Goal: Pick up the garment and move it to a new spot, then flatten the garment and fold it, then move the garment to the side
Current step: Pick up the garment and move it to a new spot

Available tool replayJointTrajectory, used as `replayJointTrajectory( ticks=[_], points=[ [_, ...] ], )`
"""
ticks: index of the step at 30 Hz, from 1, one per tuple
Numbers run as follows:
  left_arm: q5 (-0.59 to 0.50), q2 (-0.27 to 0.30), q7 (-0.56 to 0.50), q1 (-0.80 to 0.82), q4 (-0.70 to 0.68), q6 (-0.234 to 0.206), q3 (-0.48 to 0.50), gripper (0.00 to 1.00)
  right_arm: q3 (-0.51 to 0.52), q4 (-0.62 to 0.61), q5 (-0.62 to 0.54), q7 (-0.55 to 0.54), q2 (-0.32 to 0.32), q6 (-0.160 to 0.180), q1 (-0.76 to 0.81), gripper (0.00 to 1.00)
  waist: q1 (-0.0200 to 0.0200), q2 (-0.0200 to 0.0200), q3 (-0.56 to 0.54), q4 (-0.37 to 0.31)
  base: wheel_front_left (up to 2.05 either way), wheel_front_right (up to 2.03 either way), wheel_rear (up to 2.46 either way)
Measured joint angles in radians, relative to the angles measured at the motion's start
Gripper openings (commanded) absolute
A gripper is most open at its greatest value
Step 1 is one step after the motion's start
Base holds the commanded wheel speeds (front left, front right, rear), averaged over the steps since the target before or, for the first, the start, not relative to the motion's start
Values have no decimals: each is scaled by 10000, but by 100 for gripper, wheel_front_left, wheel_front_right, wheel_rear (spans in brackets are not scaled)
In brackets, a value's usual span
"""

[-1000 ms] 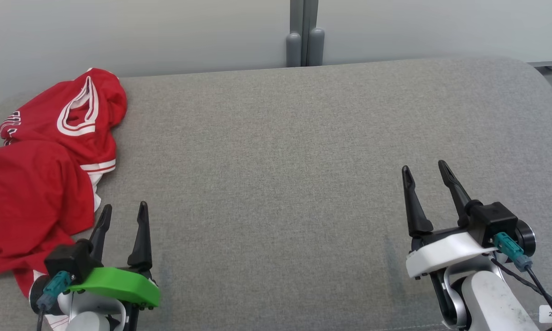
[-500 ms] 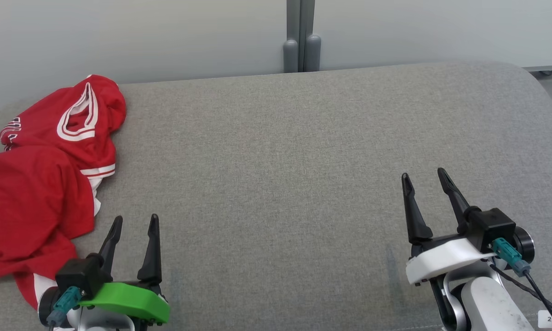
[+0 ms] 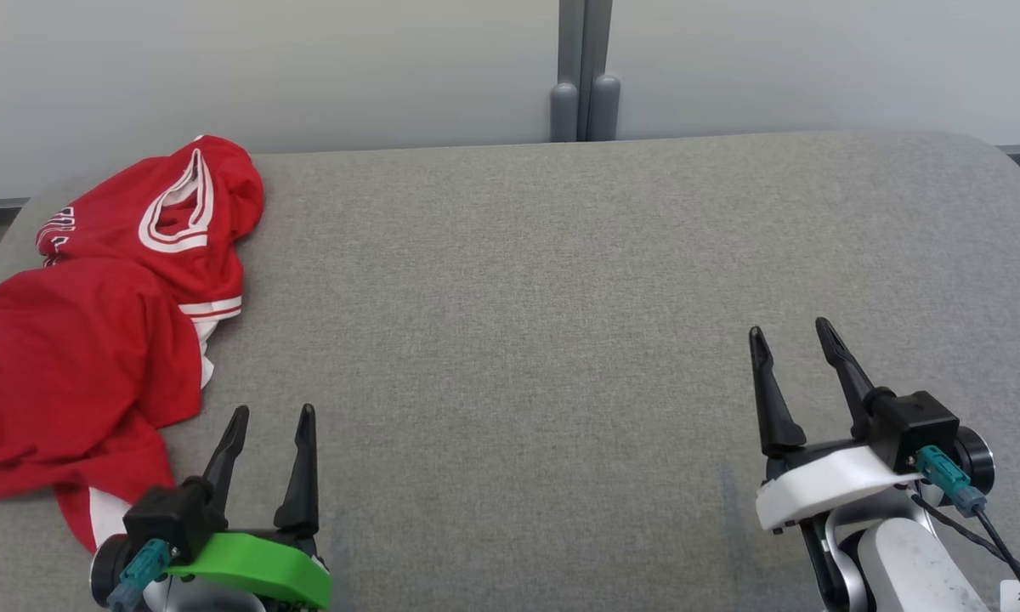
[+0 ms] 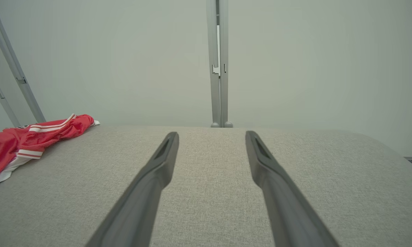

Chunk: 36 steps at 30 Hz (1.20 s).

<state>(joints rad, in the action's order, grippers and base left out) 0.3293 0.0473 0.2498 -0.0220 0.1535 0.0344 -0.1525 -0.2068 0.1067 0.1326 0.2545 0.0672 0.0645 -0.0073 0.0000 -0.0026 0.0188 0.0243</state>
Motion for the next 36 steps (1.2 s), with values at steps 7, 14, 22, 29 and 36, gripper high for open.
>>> replayJointTrajectory(
  ticks=[7,14,22,29,36],
  points=[
    [0,0,17,-6,-86,-138,-35,100,-96,-100,-6,0,46,-44,2,100,0,0,-4,558,0,0,0],
    [8,2,19,-194,-226,-391,236,100,-558,-84,-31,0,52,-387,-4,100,0,0,7,1354,0,0,0],
    [19,0,19,-307,-341,-610,290,100,-788,-29,-104,0,38,-554,-45,100,0,0,32,2372,0,0,0],
    [23,0,19,-345,-372,-610,198,100,-600,-21,-107,0,42,-543,-46,100,0,0,59,3284,0,0,0],
    [364,8,-84,-348,-648,-694,568,100,-782,75,-219,0,50,-550,-171,100,0,0,230,3805,0,0,0]
  ],
)
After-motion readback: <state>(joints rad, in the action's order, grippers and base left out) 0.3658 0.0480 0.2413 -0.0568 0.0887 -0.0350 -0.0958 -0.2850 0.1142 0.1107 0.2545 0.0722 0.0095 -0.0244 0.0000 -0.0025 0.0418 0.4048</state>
